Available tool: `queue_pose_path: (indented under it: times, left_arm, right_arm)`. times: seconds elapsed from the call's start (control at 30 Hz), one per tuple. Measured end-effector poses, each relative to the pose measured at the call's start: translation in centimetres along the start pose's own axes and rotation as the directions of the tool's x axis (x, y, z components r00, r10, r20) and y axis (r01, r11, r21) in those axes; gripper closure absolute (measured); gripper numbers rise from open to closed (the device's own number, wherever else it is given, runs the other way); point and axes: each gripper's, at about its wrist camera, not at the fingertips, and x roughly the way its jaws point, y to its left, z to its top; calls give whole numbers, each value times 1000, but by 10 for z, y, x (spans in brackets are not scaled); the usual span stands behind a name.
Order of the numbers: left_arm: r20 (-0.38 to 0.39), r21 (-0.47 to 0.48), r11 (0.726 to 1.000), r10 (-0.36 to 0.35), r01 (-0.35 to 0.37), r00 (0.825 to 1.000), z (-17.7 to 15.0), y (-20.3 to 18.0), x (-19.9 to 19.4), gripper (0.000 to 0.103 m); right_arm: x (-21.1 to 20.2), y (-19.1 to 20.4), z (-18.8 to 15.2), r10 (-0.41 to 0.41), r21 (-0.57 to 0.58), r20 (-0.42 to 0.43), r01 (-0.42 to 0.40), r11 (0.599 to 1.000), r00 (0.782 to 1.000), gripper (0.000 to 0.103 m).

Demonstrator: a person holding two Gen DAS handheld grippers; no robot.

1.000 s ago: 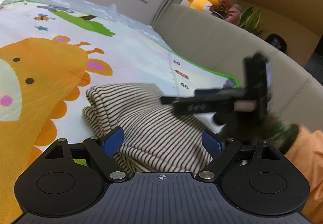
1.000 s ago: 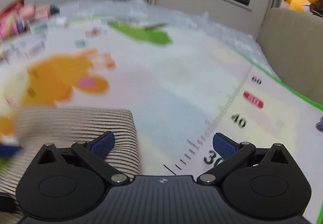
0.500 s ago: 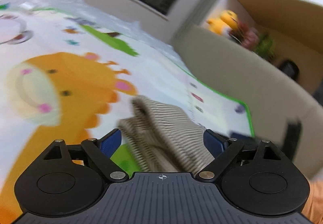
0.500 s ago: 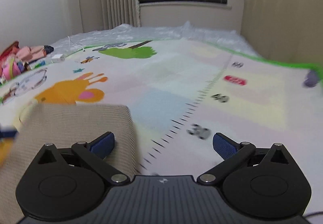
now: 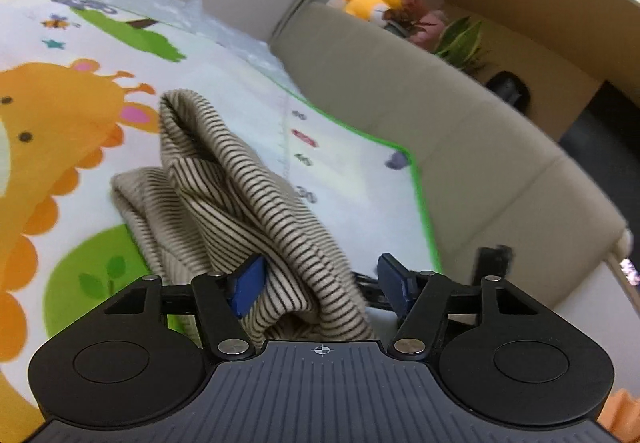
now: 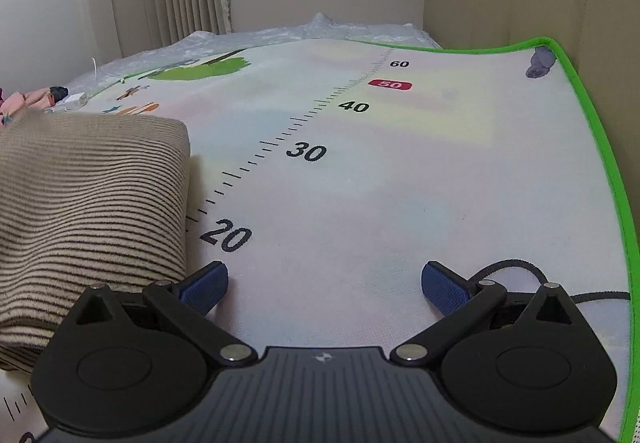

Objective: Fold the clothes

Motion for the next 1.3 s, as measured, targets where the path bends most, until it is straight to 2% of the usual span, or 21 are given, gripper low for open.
queue_pose_path:
  times: [0.13,0.47,0.53,0.63,0.73,0.9,1.0,1.1,1.17,1.23,1.3]
  left_arm:
    - [-62,-34,994,99,-101,993,-13,18,10,37]
    - [-54,-12,995,99,-99,994,-18,10,5,38]
    - [-51,1,998,68,-68,996,-20,4,2,42]
    - [-45,27,999,19,-17,999,-23,-6,-2,41]
    - [-60,18,997,70,-69,996,-25,0,0,40]
    - [-79,6,995,98,-98,992,-33,10,-7,40]
    - [-63,26,993,119,-118,991,-30,7,-19,37]
    - [-5,15,991,133,-133,991,-18,1,-32,36]
    - [38,-17,992,129,-128,991,-9,-1,-38,30]
    - [59,-65,990,126,-122,990,1,-1,-37,15]
    - [44,-114,983,147,-141,988,8,2,-26,13]
  right_arm:
    - [-1,-3,-1,16,15,10,-16,1000,1000,0]
    - [-2,-4,-3,21,21,26,-22,1000,999,0]
    - [-2,-4,-3,23,24,30,-24,999,999,0]
    - [-2,-6,-3,25,28,33,-26,999,999,0]
    - [-3,-5,-3,24,28,36,-25,999,999,0]
    - [-4,-6,-5,28,32,41,-29,999,999,0]
    - [-3,-8,-4,34,33,34,-35,999,999,0]
    - [-2,-8,-3,42,27,21,-42,999,999,0]
    - [-1,-8,-1,47,24,5,-47,999,999,0]
    - [1,-7,1,47,15,-11,-47,999,999,0]
    - [2,-7,3,55,0,-26,-55,999,998,0]
